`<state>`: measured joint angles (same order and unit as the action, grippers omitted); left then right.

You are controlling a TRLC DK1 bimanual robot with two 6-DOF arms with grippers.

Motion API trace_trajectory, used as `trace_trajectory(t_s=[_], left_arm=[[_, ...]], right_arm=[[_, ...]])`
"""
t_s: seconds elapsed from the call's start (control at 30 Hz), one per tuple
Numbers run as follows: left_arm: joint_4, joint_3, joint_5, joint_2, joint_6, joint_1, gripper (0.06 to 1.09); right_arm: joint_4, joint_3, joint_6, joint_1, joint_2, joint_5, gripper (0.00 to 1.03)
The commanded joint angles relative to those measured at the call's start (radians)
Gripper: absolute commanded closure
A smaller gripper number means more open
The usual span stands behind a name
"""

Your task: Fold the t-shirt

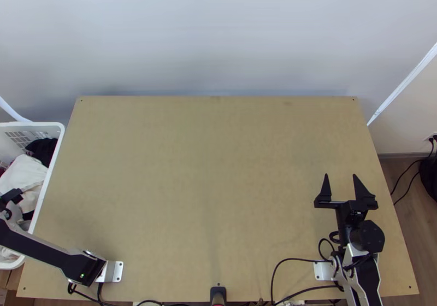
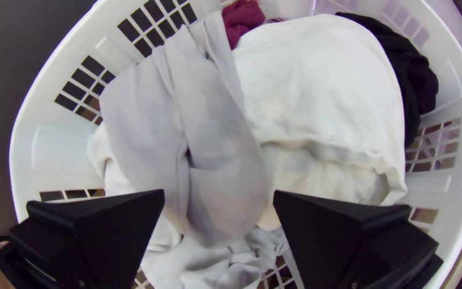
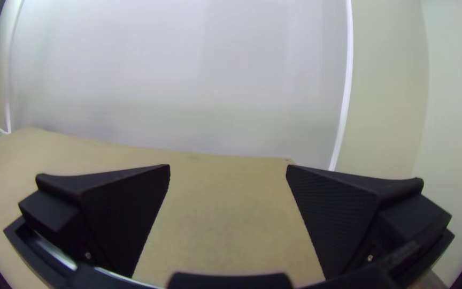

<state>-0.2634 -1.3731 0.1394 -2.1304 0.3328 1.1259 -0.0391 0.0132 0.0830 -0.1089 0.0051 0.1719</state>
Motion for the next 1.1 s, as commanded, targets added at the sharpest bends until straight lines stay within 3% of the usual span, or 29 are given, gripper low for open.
trace_trajectory(t_s=[0.0, 0.07, 0.1, 0.13, 0.2, 0.23, 0.67, 1.07], left_arm=[[0.055, -0.024, 0.016, -0.053, 0.051, 0.006, 0.1], [0.085, -0.023, 0.022, -0.072, 0.066, 0.009, 0.15], [0.087, -0.023, 0.026, -0.076, 0.078, 0.009, 0.25], [0.107, -0.023, 0.034, -0.077, 0.078, 0.009, 0.42], [0.148, -0.015, 0.031, -0.063, 0.098, 0.015, 0.88], [0.165, -0.015, 0.023, -0.049, 0.107, 0.017, 1.06], [0.085, -0.029, -0.073, 0.237, 0.072, 0.025, 1.05], [-0.181, -0.146, -0.172, 0.524, -0.083, -0.097, 1.05]], right_arm=[[0.011, -0.01, 0.017, 0.005, -0.007, 0.009, 0.04], [0.011, -0.01, 0.017, 0.005, -0.007, 0.009, 0.04], [0.011, -0.01, 0.017, 0.005, -0.007, 0.009, 0.04], [0.011, -0.01, 0.017, 0.005, -0.007, 0.009, 0.04], [0.011, -0.01, 0.017, 0.005, -0.007, 0.009, 0.04], [0.011, -0.01, 0.017, 0.005, -0.007, 0.009, 0.04], [0.011, -0.01, 0.017, 0.005, -0.007, 0.009, 0.04], [0.011, -0.01, 0.017, 0.005, -0.007, 0.009, 0.04]])
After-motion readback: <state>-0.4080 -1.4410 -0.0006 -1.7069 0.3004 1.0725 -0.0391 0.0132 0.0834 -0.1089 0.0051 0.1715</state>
